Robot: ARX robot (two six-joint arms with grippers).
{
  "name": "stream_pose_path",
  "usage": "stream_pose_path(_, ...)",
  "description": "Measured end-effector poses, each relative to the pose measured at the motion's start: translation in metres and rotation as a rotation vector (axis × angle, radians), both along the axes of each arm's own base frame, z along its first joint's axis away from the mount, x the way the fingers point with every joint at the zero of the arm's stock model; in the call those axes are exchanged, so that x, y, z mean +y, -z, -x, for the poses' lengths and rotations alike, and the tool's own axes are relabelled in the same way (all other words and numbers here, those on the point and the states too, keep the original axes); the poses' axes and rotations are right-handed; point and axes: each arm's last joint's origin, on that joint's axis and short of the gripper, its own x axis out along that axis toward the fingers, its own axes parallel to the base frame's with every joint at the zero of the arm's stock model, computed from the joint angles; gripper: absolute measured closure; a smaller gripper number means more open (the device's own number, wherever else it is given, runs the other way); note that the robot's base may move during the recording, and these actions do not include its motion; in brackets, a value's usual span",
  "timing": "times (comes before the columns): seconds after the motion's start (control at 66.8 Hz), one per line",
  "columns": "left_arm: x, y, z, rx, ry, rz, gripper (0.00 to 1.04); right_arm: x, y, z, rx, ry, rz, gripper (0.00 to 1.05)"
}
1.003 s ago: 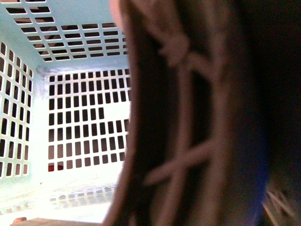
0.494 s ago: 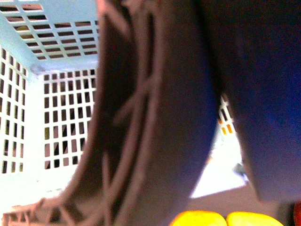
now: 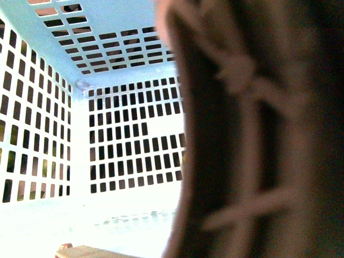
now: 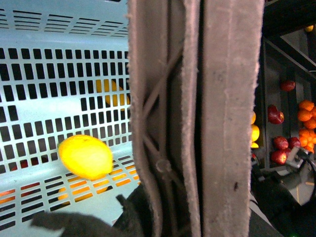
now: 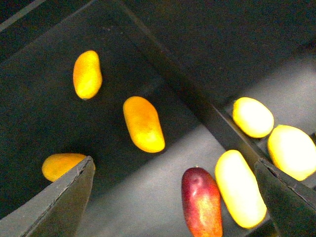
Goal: Pick lemon and mango into basket
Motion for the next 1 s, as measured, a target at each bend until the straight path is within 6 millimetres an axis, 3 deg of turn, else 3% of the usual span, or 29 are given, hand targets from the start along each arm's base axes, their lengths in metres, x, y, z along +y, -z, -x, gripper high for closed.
stream_pose_path(0.18,0.000,0.000,0.000,0.003,0.000,0.003,0.90,-0.023,0.032,-0.032,0.060,-0.081,-0.007,0.09)
stream_pose_path(0.329,0.000,0.000,0.000,-0.005,-0.015,-0.007,0.90,-0.033,0.071,-0.061,0.188,-0.175,0.001,0.09)
stream_pose_path(0.494,0.000,0.000,0.000,-0.004,-0.012,-0.006,0.90,-0.034,0.104,-0.083,0.287,-0.226,-0.002,0.09)
stream_pose_path(1.003,0.000,0.000,0.000,-0.002,-0.007,-0.003,0.90,-0.034,0.171,-0.143,0.427,-0.229,-0.024,0.09)
